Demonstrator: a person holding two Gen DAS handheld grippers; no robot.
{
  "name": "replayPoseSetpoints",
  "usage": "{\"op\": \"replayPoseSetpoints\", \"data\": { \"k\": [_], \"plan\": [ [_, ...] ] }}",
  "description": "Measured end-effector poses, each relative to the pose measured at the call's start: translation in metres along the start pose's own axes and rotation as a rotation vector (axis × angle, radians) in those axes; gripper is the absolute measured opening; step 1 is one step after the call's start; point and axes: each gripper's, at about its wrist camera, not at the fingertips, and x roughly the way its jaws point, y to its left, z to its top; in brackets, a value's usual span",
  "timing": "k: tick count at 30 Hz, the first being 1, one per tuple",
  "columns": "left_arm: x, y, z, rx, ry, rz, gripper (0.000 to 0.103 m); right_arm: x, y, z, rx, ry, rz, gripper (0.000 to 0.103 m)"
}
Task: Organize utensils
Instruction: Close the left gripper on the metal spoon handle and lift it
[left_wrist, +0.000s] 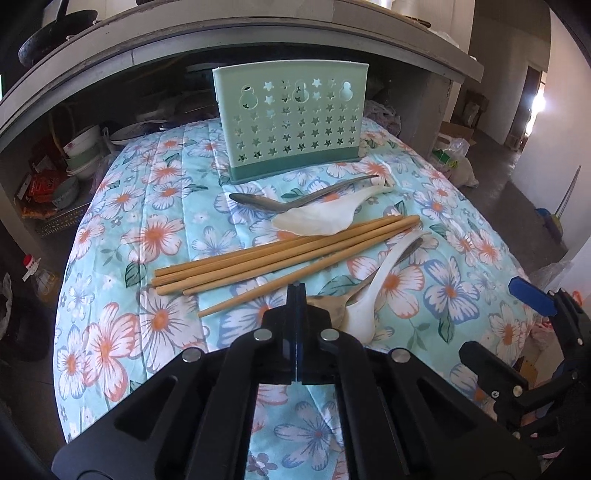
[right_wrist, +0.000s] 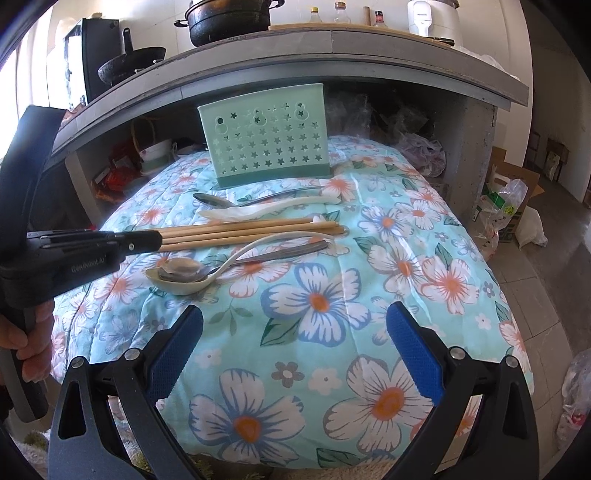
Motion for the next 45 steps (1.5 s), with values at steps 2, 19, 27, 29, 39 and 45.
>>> {"op": "replayPoseSetpoints", "data": {
  "k": [2,19,27,29,39,45],
  "plan": [
    [-0.004,0.002,0.002,-0.018,-0.016,-0.019,0.0,-0.002,0.002,0.0,-0.009,-0.008,0.012,0.097],
    [0.024,0.012,-0.009,-0.071,0.159,-0.144,0.033,-0.006,0.018,0.0,-0.058,-0.019,0.065,0.097],
    [0.034,-0.01,-0.01,0.134,0.133,0.011,0.016,-0.003,0.013,0.0,-0.04,-0.012,0.065,0.097],
    [0.033,-0.014,-0.009,0.176,0.117,0.047,0.011,-0.003,0.012,-0.001,-0.033,-0.011,0.066,0.097],
    [0.022,-0.016,-0.006,0.171,0.051,0.051,0.002,-0.002,0.009,-0.001,-0.018,-0.009,0.073,0.097],
    [0.002,-0.014,0.004,0.093,0.013,-0.029,0.0,-0.002,0.011,0.0,-0.024,-0.01,0.077,0.097]
  ]
}}
